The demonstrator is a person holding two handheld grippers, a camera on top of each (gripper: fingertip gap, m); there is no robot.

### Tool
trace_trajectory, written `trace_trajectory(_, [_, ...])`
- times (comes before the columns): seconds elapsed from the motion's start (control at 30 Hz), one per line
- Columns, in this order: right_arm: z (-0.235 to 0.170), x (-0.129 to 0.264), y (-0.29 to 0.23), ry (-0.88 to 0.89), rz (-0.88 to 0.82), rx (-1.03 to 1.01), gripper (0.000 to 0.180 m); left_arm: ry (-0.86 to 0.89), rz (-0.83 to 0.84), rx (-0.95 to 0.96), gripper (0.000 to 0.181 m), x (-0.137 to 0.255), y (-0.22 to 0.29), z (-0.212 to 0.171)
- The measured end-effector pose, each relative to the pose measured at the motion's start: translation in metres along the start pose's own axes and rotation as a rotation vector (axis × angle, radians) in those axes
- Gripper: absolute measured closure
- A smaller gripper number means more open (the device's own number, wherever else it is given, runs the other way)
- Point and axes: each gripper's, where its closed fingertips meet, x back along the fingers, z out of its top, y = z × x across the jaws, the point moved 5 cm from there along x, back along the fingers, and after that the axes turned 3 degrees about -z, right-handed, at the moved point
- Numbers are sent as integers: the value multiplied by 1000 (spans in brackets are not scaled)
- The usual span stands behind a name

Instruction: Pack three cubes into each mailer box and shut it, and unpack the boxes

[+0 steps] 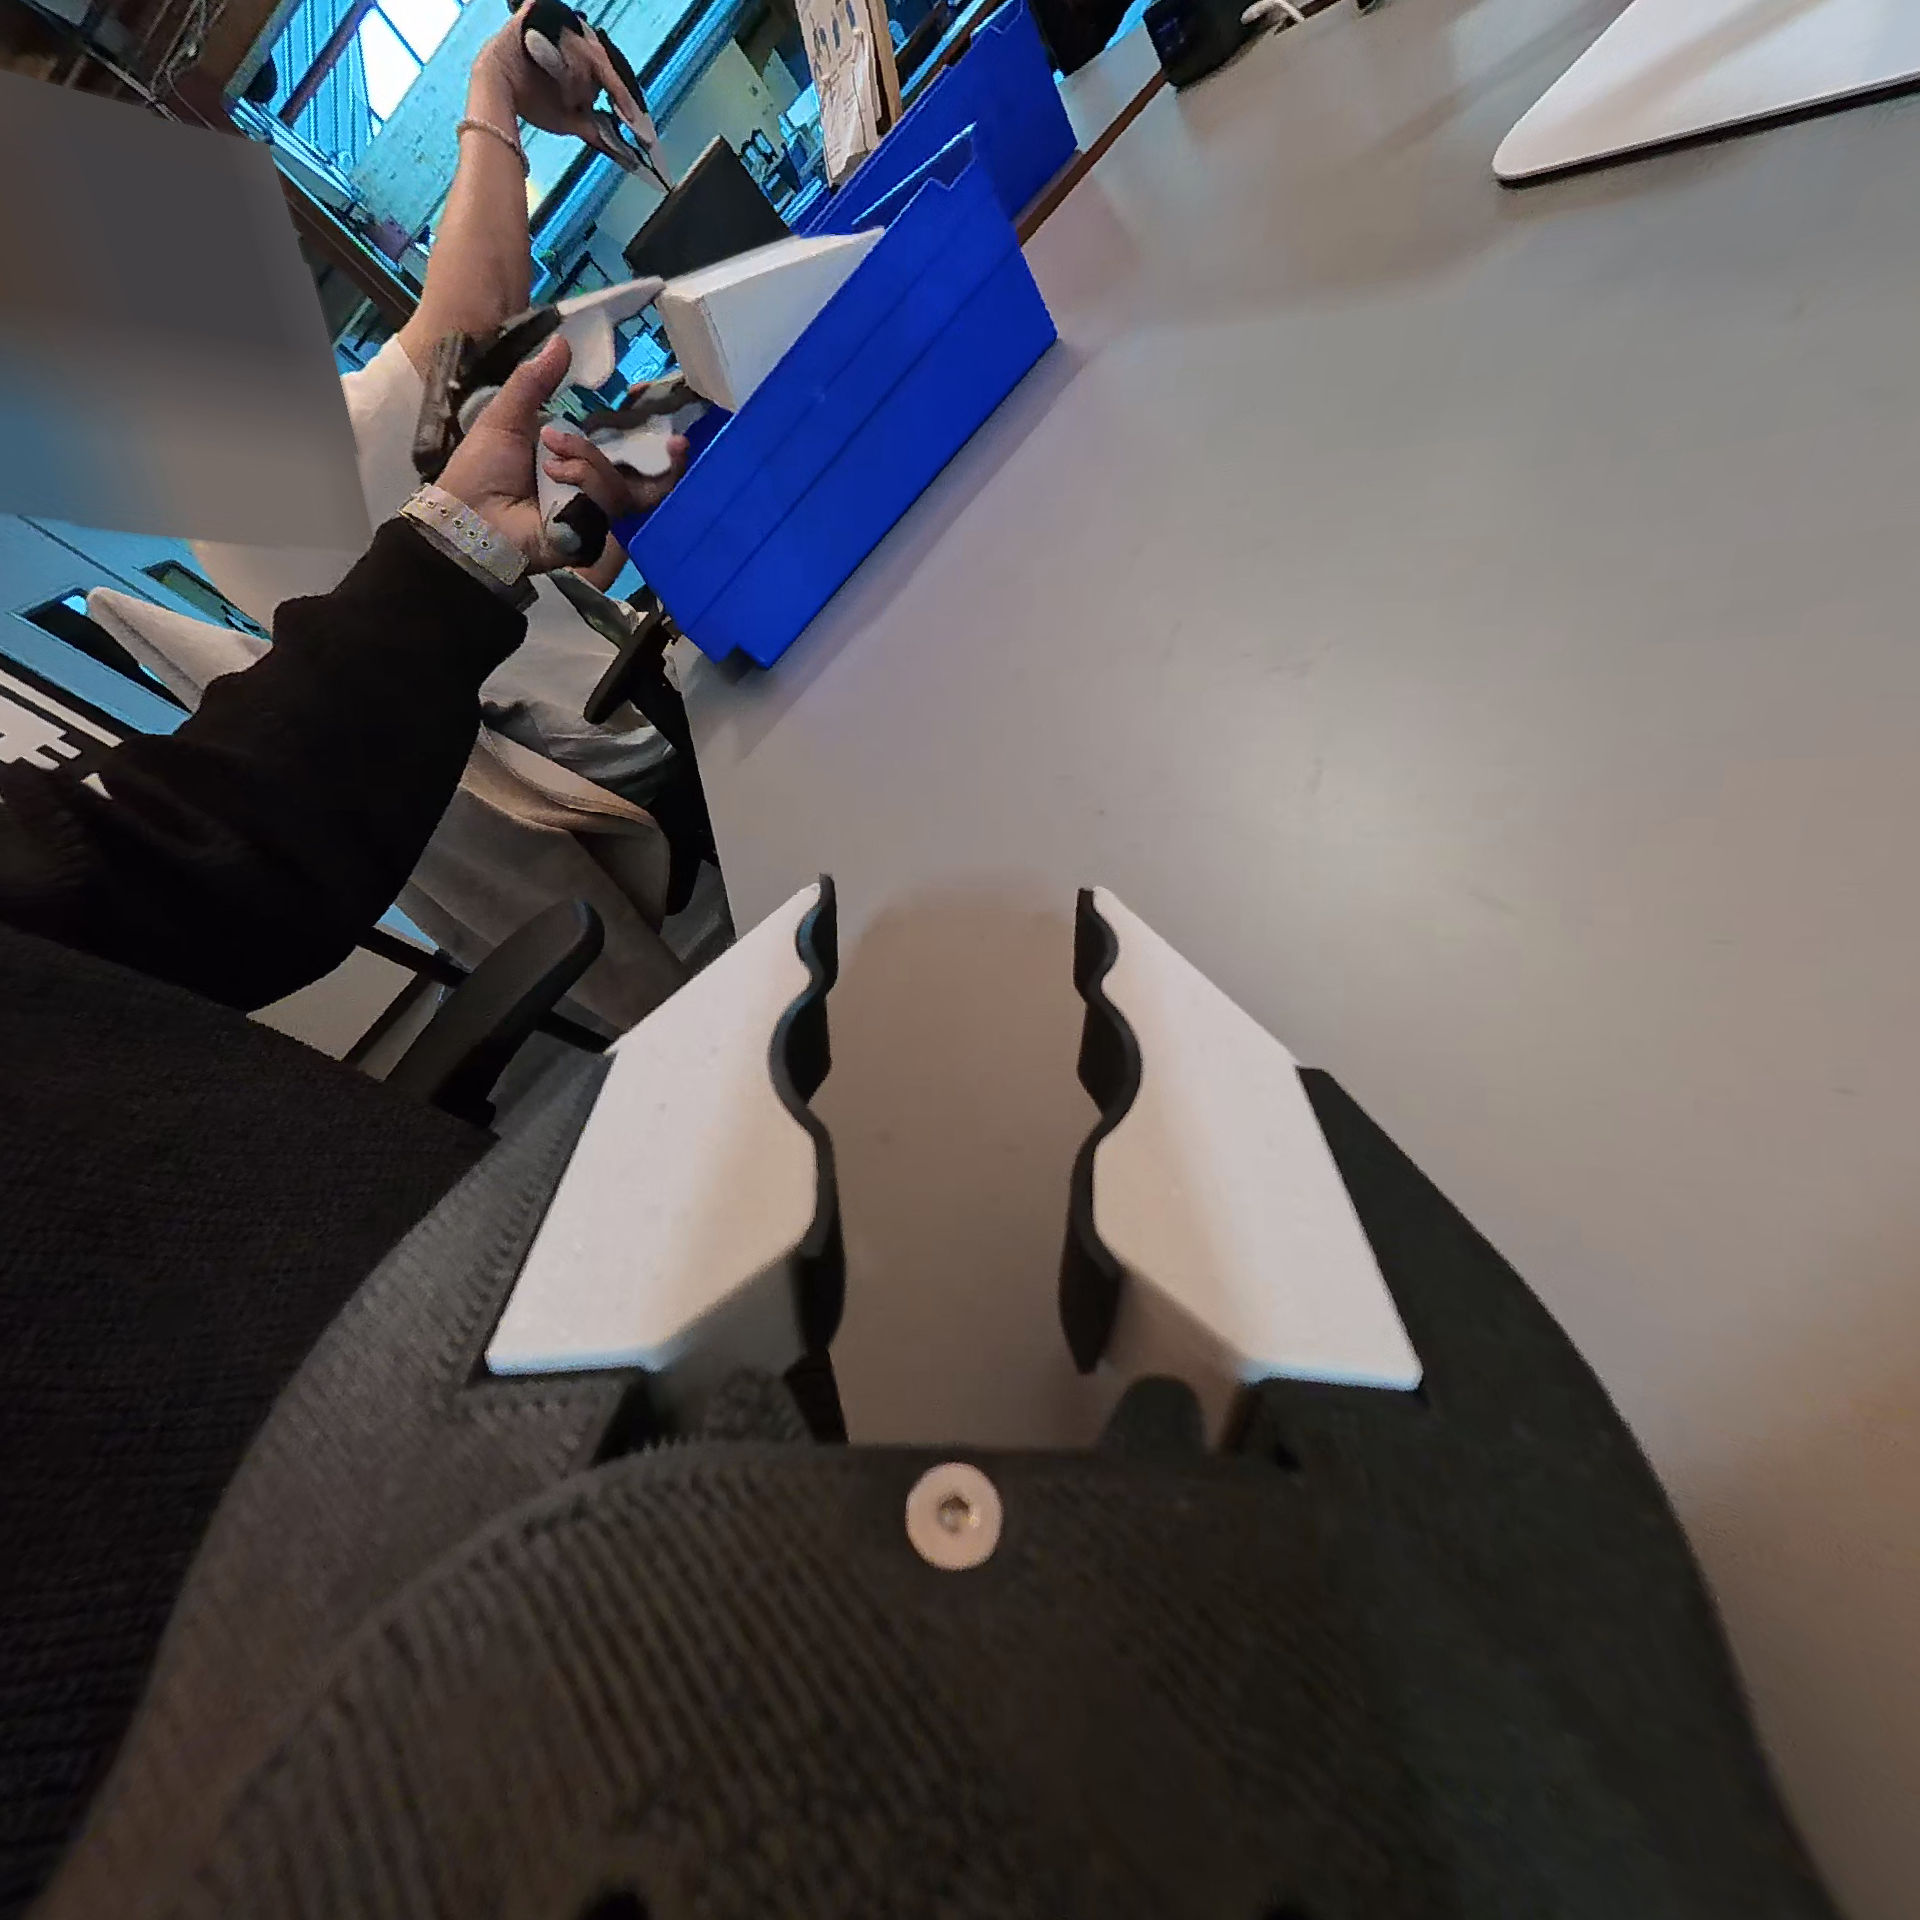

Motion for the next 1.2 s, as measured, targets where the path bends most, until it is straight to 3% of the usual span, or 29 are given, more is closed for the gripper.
trace_trajectory(0.07, [0,0,-2,0,3,5,134,-31,-20,29,116,-3,-2,-7])
trace_trajectory(0.2, [0,1,-4,4,0,16,135,-44,-9,53,89,-12,-8,-17])
trace_trajectory(0.43, [1,2,-4,9,-3,18,136,-79,-78,87,93,-34,3,-38])
trace_trajectory(0.5, [1,2,-4,7,-4,21,136,-66,-74,78,108,-39,5,-41])
trace_trajectory(0.57, [1,2,-4,6,-5,22,136,-37,-84,93,110,-41,6,-41])
trace_trajectory(0.87, [3,4,-2,14,2,9,136,110,-155,114,115,-15,18,-22])
trace_trajectory(1.03, [2,2,-2,8,5,11,136,158,-273,83,117,6,63,-16])
trace_trajectory(1.2, [1,1,-4,3,10,16,136,39,-417,-12,117,4,135,-60])
